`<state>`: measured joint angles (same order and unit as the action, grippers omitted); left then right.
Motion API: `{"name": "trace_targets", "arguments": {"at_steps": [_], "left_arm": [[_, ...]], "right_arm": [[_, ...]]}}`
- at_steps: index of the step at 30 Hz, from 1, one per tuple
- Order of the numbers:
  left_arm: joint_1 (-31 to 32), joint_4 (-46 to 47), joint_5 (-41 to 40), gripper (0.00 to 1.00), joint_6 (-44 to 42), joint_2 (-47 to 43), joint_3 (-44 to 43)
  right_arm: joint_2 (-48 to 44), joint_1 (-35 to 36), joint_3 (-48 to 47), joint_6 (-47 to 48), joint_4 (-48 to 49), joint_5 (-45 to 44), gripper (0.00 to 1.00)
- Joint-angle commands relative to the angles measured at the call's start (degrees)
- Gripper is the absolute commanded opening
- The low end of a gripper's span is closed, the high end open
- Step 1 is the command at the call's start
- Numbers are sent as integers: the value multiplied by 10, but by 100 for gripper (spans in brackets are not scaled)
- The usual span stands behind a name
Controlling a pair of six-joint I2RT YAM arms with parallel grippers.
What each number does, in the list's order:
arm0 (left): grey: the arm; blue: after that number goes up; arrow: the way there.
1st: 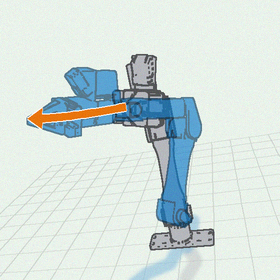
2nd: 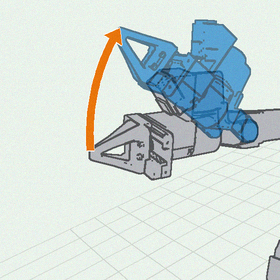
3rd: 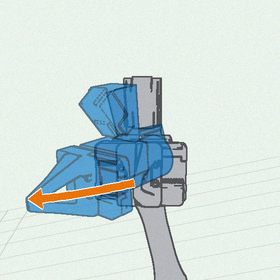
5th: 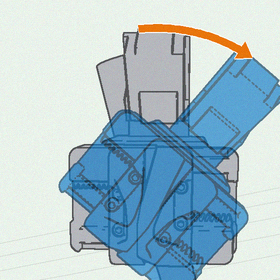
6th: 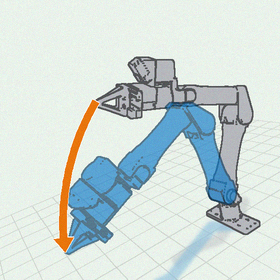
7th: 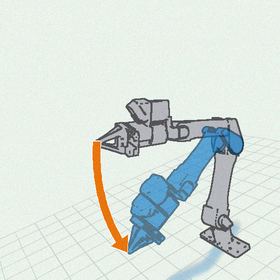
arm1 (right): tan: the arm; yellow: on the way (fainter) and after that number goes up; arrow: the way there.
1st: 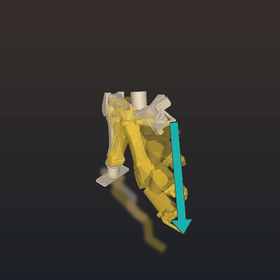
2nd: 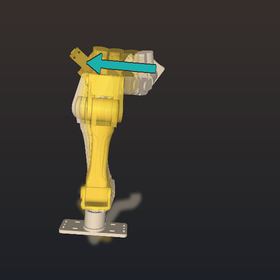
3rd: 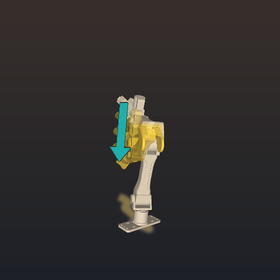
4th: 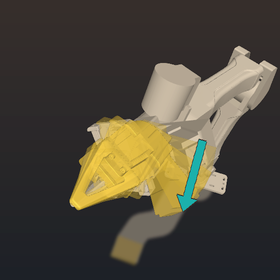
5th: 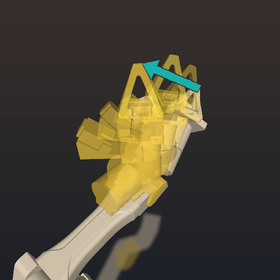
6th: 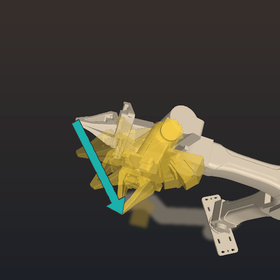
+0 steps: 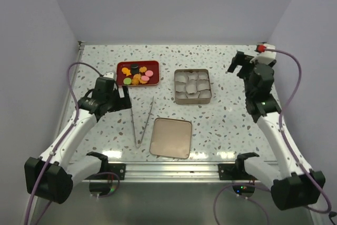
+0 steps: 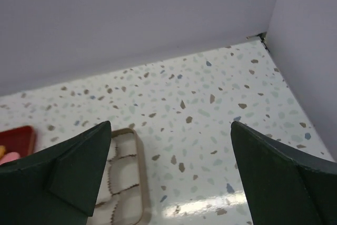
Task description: Pack the cookies
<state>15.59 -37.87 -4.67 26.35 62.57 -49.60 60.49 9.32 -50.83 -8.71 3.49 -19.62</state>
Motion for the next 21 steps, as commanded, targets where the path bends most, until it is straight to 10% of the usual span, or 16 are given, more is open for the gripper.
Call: {"name": "trace_targets", "arguments": {"at_steps": [1,6,21], "left_arm": [[-19,17,-40,100,49,-43,18],[-16,44,83,100,22,-45,26],[94,71,20,100,16,62,54]], "right_arm": [[-111,2,-40,-108,-257,32,99],[-184,2,-31,-207,-354,145,99],[-241,2,-186,-214,-590,290,99]]}}
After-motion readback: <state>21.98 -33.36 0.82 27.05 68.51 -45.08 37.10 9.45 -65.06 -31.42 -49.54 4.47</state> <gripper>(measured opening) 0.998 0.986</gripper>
